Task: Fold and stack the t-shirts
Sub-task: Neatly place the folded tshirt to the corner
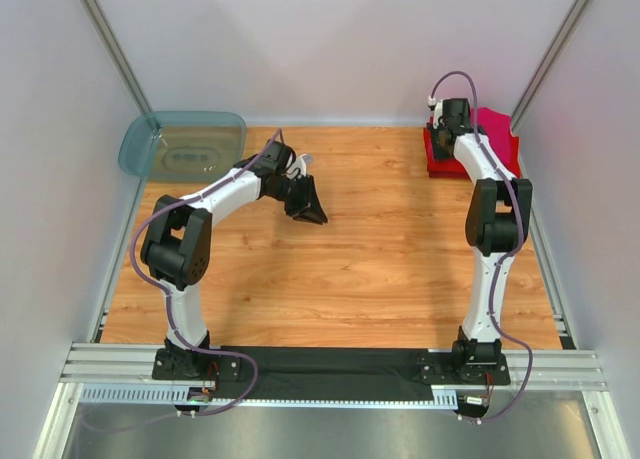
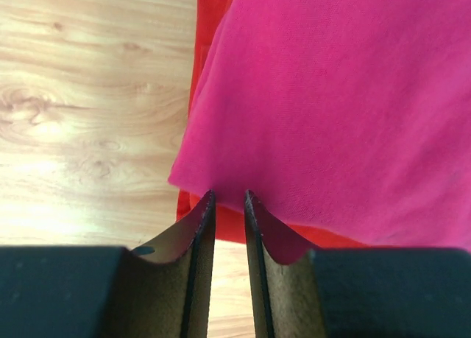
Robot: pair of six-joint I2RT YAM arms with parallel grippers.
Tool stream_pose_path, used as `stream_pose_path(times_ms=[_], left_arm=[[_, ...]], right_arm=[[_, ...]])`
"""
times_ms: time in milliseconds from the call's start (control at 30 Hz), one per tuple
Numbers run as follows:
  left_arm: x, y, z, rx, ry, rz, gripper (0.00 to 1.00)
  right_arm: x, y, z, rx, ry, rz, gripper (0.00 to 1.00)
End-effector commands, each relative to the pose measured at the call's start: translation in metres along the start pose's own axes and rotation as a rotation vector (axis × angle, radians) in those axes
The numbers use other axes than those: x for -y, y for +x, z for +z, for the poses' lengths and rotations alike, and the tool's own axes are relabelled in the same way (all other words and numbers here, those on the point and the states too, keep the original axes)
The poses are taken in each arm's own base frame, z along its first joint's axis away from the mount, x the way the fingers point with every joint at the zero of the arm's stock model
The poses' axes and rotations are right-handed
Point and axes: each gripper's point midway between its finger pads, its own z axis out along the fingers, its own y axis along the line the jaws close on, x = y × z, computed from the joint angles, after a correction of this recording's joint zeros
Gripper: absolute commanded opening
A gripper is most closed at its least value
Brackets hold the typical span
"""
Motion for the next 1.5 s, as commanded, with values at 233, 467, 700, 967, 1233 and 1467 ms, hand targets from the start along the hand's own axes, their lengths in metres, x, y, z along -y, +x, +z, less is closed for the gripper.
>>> stream_pose_path(times_ms=[233,467,700,967,1233,1467], left_arm=[[0.063,0.002,-0.059,0.088,0.043,0.108,0.29],[0.095,0.021,-0.128,0.240,0.026,0.198,0.30],[0.102,0.056,-0.194,0.426,-0.031,0.194,0.34],[0.082,0.106,-0.223,0.455,-0.085,0.197,0.99],[0.100,0.125,-0.237,0.435,-0.012,0.224,1.00],[0.112,0.127,-0.248,0.455,0.018,0.274,0.99]], right_arm=[[0.007,-0.065,-0.109,0.121,-0.005,0.245,0.32],[-0.016,-0.010,-0.231,-0.016,-0.069,0.543,0.54],[-0.063,0.062,-0.335,-0.081,-0.169,0.552,1.00],[-0.103,0.107,-0.446,0.038,-0.472,0.656,1.00],[-0.105,0.133,-0.463,0.071,-0.500,0.685,1.00],[-0.105,0.132,-0.462,0.080,-0.500,0.678,1.00]])
